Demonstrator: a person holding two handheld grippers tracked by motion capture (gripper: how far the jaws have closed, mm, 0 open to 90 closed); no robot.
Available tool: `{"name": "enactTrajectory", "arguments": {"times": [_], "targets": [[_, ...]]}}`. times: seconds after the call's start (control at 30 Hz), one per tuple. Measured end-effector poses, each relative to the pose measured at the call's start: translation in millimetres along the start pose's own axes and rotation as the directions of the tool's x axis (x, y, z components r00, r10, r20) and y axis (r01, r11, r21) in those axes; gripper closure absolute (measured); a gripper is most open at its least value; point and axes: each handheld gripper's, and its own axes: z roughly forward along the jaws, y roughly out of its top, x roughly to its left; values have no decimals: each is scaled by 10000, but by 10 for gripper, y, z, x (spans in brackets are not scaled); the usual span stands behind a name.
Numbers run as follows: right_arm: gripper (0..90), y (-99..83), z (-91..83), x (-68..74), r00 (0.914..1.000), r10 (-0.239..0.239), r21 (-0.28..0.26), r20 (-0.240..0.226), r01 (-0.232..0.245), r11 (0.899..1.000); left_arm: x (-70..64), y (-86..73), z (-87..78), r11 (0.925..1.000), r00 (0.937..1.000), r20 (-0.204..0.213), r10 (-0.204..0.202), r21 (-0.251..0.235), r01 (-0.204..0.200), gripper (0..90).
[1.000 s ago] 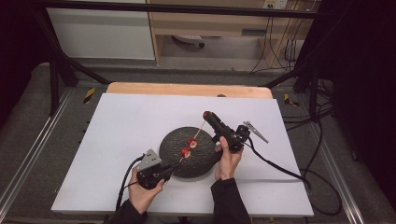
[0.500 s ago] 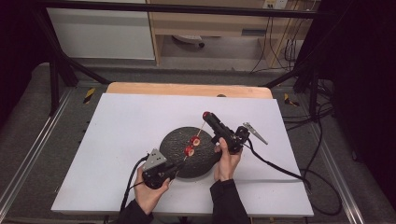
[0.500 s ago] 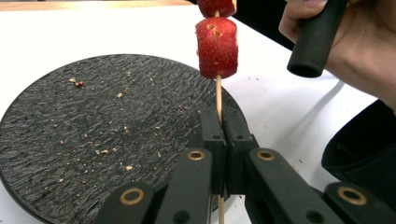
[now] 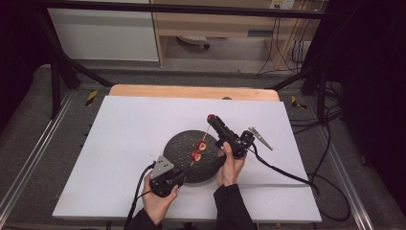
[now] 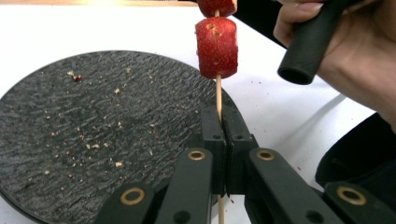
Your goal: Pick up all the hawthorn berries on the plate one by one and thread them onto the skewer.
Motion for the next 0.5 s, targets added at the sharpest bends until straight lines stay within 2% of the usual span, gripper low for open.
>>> {"name": "enactTrajectory", "arguments": {"times": [0.1, 0.23, 0.37, 0.47, 0.5], "targets": [[642, 3, -8, 1, 10000, -79, 146, 47, 78, 9999, 21, -17, -25, 10000, 10000, -38, 3, 17, -3, 890], [643, 17, 8, 1, 10000, 23, -83, 45, -23, 10000, 39, -36, -65, 9999, 9999, -115, -54, -134, 53, 890], [643, -29, 16, -10, 9999, 133, -207, 67, -132, 9997, 5, -29, -36, 9996, 9996, -224, -162, -223, 157, 890], [643, -59, 17, -15, 9997, 234, -112, 64, -233, 9997, -14, -22, 3, 9997, 9991, -358, -214, -162, 208, 890], [643, -67, 14, -15, 9997, 243, -50, 69, -242, 9997, -19, -17, 19, 9994, 9991, -287, -315, -161, 310, 890]]}}
